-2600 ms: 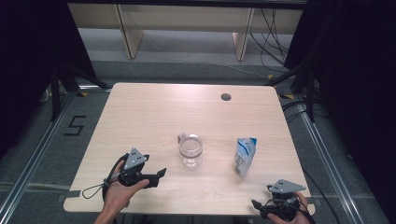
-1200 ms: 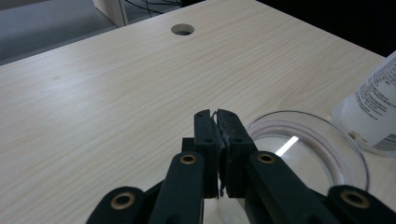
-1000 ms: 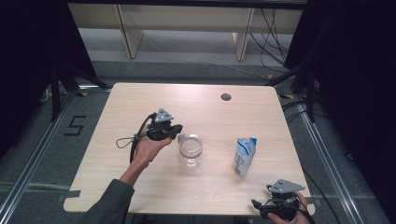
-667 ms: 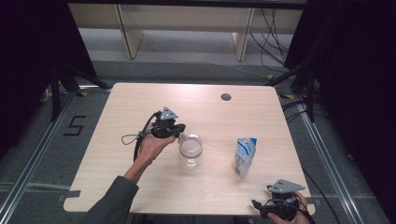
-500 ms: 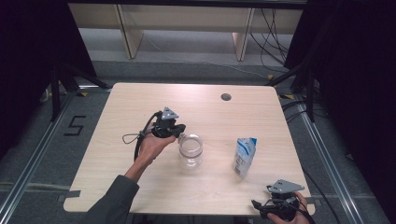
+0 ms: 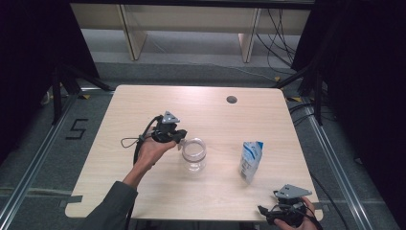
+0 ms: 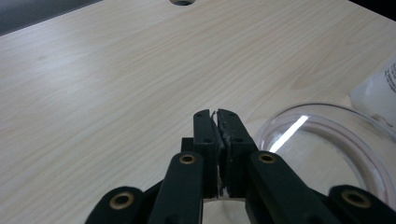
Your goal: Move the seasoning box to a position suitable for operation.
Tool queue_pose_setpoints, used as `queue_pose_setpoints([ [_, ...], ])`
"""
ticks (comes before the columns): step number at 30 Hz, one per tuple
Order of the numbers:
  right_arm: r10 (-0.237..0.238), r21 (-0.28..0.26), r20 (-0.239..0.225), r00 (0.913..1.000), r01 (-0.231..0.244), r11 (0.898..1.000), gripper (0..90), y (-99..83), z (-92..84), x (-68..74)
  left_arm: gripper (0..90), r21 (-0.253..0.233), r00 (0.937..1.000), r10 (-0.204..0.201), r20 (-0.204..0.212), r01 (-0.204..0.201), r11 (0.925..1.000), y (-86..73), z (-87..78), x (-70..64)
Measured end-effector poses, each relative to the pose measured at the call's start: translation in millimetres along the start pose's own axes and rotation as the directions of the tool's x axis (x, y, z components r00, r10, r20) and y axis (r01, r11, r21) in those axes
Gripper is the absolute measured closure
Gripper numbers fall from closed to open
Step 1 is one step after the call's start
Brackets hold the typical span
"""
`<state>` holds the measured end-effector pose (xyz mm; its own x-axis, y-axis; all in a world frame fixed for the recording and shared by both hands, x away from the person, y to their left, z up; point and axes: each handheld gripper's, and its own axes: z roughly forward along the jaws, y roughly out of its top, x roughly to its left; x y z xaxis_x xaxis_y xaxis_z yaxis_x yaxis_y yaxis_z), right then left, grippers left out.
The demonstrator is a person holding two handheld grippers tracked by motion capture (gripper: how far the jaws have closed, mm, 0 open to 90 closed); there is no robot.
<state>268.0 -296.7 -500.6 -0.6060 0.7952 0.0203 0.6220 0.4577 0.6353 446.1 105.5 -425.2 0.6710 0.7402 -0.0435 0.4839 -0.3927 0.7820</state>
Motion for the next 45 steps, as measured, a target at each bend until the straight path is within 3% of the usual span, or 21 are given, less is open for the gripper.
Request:
queue_pose_setpoints([
  [14,-0.010,0.006,0.003,0.9999,0.010,1.000,20.2,0.3,0.0,-0.2,84.7,0.014,0.9997,-0.011,0.021,0.011,0.9998,-20.1,-26.3,-3.8],
  [18,-0.010,0.006,0.006,0.9999,0.010,1.000,20.2,0.3,0.4,-0.4,83.1,-0.018,0.9981,-0.053,0.033,0.054,0.9984,-25.8,-30.0,-4.1],
  [21,-0.010,0.006,0.006,0.9999,0.010,1.000,20.2,0.3,0.4,-0.2,74.4,-0.040,0.9969,-0.068,0.040,0.070,0.9967,-27.7,-33.5,-2.1],
  [23,-0.009,0.005,0.007,0.9999,0.009,1.000,20.2,0.2,0.2,-0.4,71.3,-0.081,0.9943,-0.096,0.046,0.100,0.9917,-29.7,-36.7,-0.4],
  [24,-0.009,0.005,0.007,0.9999,0.008,1.000,20.2,0.2,0.2,-0.5,67.4,-0.090,0.9940,-0.101,0.042,0.105,0.9904,-31.3,-39.3,1.3],
  [25,-0.006,0.006,0.007,1.0000,0.006,1.000,20.1,0.1,0.3,-0.6,59.6,-0.129,0.9918,-0.121,0.040,0.126,0.9837,-35.5,-44.5,2.8],
  [29,-0.019,0.006,0.008,0.9998,0.019,1.000,20.2,0.5,0.3,-0.7,50.6,-0.156,0.9897,-0.134,0.050,0.141,0.9777,-45.6,-52.4,5.0],
  [31,-0.020,0.009,0.007,0.9998,0.020,1.000,20.2,0.6,0.3,-0.6,45.4,-0.156,0.9899,-0.132,0.051,0.138,0.9779,-48.0,-53.4,5.4],
  [36,-0.014,0.004,0.011,0.9998,0.014,1.000,20.2,0.3,0.6,-0.9,38.6,-0.179,0.9954,-0.078,0.055,0.087,0.9799,-70.3,-60.8,3.5],
  [41,-0.010,0.016,0.003,0.9999,0.010,1.000,20.2,0.9,1.0,0.4,38.4,-0.168,0.9970,-0.070,0.032,0.075,0.9829,-88.7,-54.9,2.5],
  [45,0.003,0.022,0.000,1.0000,-0.003,1.000,20.2,1.3,0.7,1.6,39.0,-0.148,0.9982,-0.051,0.032,0.055,0.9875,-92.2,-46.7,-0.5],
])
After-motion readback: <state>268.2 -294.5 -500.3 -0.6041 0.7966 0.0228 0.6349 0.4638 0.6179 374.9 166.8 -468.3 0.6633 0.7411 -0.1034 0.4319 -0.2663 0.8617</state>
